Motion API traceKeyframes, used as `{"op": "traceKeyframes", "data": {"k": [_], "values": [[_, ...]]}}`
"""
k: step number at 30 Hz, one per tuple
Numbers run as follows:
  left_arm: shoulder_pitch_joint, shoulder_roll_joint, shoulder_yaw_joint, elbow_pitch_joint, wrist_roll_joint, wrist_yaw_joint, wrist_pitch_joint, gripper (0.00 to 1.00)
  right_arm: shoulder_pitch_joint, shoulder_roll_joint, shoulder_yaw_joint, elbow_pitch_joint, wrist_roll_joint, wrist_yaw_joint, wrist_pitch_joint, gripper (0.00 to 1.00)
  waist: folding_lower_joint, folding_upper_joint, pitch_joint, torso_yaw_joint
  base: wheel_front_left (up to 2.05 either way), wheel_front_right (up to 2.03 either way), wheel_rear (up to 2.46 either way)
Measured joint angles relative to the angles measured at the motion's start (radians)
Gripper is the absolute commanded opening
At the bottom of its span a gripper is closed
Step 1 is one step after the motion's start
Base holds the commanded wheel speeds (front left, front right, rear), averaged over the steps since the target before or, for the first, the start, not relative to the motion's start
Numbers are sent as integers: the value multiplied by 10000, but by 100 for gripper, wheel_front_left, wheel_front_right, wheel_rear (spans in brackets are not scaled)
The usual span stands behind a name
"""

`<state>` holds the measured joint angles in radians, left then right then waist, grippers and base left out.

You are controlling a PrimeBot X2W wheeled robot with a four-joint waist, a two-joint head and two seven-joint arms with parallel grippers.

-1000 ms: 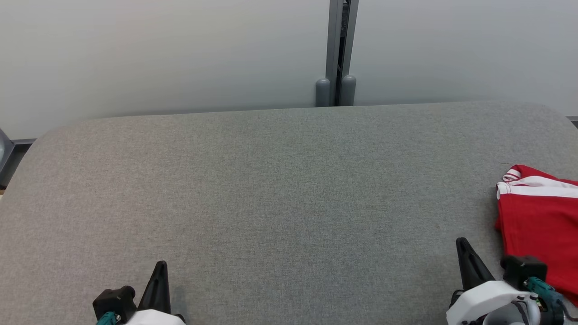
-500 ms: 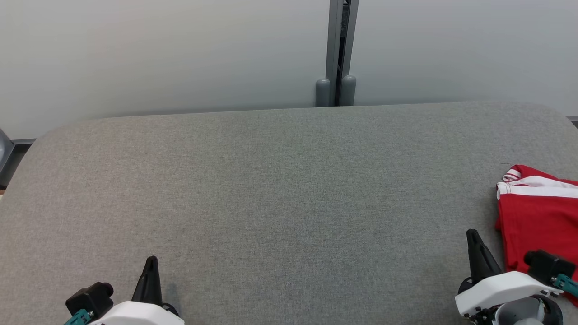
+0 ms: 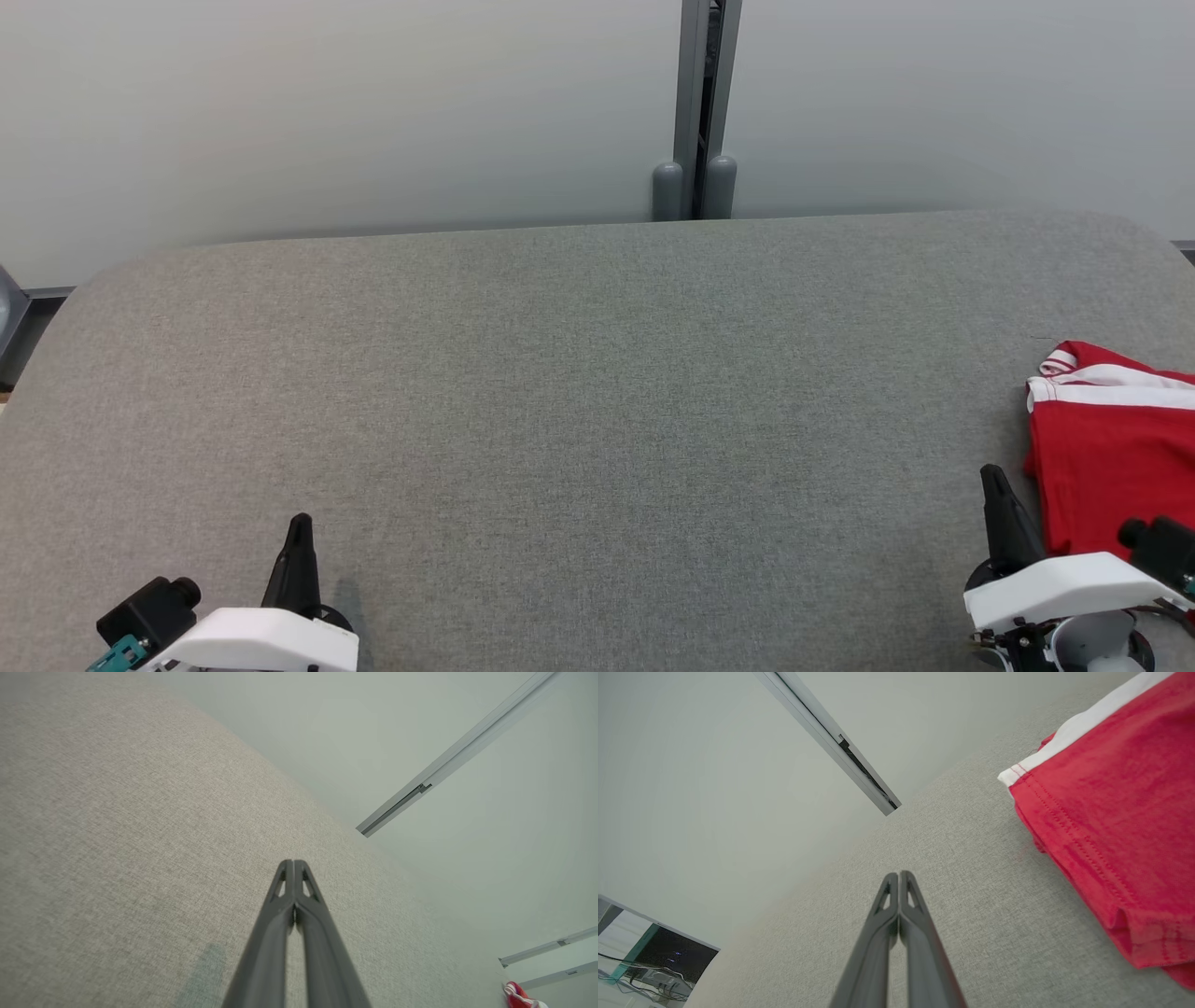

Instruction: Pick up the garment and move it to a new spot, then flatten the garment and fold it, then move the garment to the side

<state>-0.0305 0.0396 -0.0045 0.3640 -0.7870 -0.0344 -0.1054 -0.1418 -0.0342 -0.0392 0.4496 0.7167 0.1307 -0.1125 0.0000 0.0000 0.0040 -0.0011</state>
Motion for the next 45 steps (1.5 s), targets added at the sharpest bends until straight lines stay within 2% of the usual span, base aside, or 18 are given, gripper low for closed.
{"op": "traceKeyframes", "data": {"k": [21, 45], "values": [[-198, 21, 370, -372, -2633, -276, 702, 0, 92, -33, -228, -652, 2840, 0, 702, 0, 0, 0, -2, 3, 0, 0, 0], [-406, 42, 686, -690, -4811, -539, 1290, 0, 176, -61, -441, -1198, 5244, 0, 1313, 0, 0, 0, -4, 5, 0, 0, 0]]}}
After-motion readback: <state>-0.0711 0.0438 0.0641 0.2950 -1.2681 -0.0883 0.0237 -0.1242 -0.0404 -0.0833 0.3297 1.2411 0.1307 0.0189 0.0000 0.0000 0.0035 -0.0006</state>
